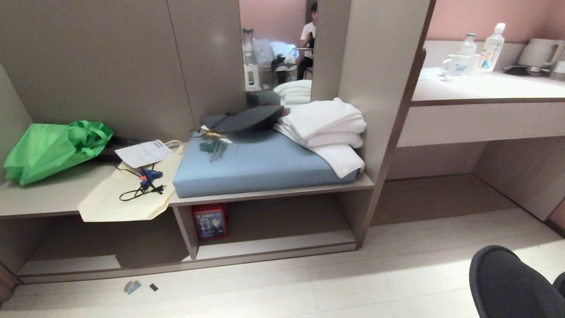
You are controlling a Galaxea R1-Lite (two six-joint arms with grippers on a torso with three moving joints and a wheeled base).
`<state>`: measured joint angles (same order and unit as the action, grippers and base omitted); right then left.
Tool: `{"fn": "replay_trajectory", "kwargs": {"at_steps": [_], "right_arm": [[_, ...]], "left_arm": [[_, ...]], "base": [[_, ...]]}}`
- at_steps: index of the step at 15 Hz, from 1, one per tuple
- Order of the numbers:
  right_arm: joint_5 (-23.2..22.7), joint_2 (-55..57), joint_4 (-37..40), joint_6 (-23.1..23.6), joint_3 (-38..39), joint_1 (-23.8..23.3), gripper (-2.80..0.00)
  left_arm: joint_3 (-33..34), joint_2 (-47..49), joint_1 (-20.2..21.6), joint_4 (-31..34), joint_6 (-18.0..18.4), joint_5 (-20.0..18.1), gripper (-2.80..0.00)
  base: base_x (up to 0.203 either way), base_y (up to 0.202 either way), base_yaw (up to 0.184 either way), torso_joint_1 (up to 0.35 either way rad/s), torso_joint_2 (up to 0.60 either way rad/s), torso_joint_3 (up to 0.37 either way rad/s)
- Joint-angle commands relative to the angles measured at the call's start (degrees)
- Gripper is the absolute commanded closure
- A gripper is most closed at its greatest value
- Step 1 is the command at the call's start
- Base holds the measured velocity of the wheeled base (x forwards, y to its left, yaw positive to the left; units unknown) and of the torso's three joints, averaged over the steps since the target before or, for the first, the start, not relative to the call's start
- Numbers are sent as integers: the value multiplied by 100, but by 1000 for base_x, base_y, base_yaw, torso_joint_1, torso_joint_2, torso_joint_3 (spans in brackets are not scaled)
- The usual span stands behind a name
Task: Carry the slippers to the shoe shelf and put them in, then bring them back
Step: Place the slippers on the floor
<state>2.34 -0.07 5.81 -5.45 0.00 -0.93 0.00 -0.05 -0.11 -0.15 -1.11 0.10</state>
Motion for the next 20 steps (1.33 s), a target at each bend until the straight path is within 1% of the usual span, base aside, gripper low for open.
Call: {"fn": "replay_trajectory", "kwargs": {"at_steps": [1,20], "right_arm": [[3,-1,-1,16,9,5,0],[-6,3,-1,32,9,5,0]], "left_arm": [[0,-4,2,-3,-12,-1,0],[0,5,2,-3,-25,-1,0]], "base": [[1,-159,0,2,2,6],[0,-196,2,3,3,3]]}}
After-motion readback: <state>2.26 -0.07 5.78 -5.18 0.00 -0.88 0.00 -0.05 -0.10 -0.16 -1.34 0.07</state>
